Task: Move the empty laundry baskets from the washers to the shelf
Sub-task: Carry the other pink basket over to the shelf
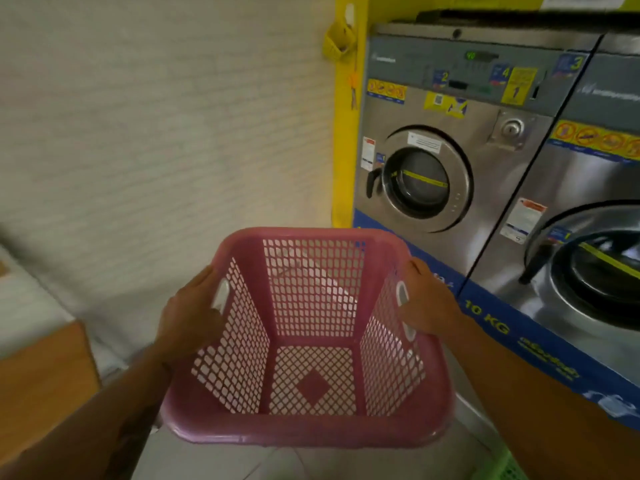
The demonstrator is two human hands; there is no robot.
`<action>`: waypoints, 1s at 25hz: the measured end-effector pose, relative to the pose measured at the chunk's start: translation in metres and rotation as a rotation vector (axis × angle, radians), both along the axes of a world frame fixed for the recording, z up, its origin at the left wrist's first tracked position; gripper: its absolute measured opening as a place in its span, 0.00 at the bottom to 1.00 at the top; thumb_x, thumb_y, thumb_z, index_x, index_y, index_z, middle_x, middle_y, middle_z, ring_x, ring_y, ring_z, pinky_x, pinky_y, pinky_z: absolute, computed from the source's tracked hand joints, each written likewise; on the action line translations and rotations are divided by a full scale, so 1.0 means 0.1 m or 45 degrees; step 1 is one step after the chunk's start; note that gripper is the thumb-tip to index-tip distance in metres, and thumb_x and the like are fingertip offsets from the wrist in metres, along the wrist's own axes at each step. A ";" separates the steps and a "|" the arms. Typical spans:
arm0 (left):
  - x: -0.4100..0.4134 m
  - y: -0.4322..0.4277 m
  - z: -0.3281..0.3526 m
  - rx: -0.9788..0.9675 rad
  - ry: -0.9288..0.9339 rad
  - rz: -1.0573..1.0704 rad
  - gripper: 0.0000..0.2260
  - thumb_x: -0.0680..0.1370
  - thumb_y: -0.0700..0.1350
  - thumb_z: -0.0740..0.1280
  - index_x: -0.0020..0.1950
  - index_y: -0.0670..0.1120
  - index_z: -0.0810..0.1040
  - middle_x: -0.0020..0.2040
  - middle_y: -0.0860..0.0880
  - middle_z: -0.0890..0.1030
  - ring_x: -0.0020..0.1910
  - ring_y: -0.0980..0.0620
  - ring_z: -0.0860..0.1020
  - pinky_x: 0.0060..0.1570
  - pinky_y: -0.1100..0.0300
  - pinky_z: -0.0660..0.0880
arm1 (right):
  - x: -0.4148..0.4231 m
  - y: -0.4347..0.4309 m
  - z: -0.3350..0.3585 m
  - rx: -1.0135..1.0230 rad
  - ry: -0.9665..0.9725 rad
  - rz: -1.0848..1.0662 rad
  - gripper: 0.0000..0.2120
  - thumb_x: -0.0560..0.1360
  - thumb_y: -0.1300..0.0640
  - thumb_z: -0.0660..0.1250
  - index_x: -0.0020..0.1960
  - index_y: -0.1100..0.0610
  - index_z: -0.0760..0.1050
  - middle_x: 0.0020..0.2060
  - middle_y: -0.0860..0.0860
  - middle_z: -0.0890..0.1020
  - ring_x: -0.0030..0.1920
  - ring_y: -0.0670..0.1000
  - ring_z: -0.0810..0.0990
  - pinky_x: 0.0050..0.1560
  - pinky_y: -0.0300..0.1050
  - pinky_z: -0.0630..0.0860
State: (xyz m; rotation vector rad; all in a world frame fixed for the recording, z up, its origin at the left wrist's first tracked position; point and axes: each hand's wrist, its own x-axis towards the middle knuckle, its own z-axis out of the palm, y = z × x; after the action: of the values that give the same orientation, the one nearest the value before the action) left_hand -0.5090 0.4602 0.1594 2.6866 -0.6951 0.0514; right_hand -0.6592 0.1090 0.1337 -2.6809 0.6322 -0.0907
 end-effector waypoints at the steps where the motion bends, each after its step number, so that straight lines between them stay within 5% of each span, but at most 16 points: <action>1: -0.14 0.31 0.10 -0.022 -0.016 0.079 0.37 0.69 0.40 0.66 0.76 0.59 0.60 0.75 0.53 0.67 0.62 0.41 0.77 0.54 0.49 0.77 | 0.08 0.24 0.08 -0.027 -0.001 0.055 0.40 0.68 0.60 0.71 0.75 0.60 0.55 0.73 0.55 0.61 0.59 0.61 0.75 0.44 0.51 0.72; 6: -0.64 1.95 0.24 0.003 -0.036 0.410 0.36 0.66 0.48 0.60 0.74 0.64 0.60 0.75 0.56 0.67 0.64 0.43 0.76 0.55 0.47 0.77 | 0.42 1.66 0.33 -0.003 -0.056 0.360 0.47 0.65 0.58 0.70 0.78 0.56 0.49 0.72 0.55 0.62 0.61 0.62 0.75 0.51 0.53 0.77; 12: -1.38 4.10 0.21 -0.058 -0.131 0.688 0.42 0.62 0.42 0.63 0.74 0.65 0.59 0.74 0.57 0.69 0.59 0.42 0.80 0.49 0.48 0.80 | 0.54 3.86 0.55 -0.067 -0.073 0.710 0.39 0.68 0.58 0.69 0.74 0.54 0.56 0.64 0.52 0.69 0.49 0.56 0.77 0.41 0.44 0.70; 19: -2.02 6.55 0.35 0.022 -0.296 0.869 0.51 0.65 0.34 0.64 0.74 0.71 0.41 0.72 0.57 0.71 0.48 0.48 0.82 0.32 0.60 0.76 | 0.60 6.44 0.76 -0.092 -0.032 0.913 0.39 0.64 0.57 0.68 0.73 0.50 0.58 0.67 0.48 0.68 0.55 0.56 0.79 0.46 0.47 0.75; 22: -2.14 7.36 0.44 0.019 -0.330 1.035 0.48 0.69 0.33 0.65 0.76 0.68 0.44 0.73 0.56 0.70 0.45 0.53 0.82 0.26 0.71 0.67 | 0.74 7.35 0.89 -0.122 -0.079 1.018 0.39 0.65 0.59 0.67 0.73 0.49 0.56 0.68 0.47 0.67 0.51 0.56 0.79 0.41 0.45 0.74; 25: -2.18 8.10 0.44 0.056 -0.398 1.172 0.40 0.73 0.40 0.68 0.76 0.66 0.51 0.70 0.62 0.71 0.44 0.58 0.80 0.31 0.70 0.72 | 1.01 8.17 0.93 -0.146 -0.165 1.138 0.43 0.67 0.59 0.69 0.76 0.48 0.51 0.67 0.49 0.68 0.43 0.54 0.77 0.31 0.42 0.69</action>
State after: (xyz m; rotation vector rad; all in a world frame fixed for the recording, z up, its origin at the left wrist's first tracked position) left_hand -0.7266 1.2698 0.2039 2.8196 0.5208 0.6944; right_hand -0.5583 0.9263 0.2263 -2.7719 -0.6435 -0.0529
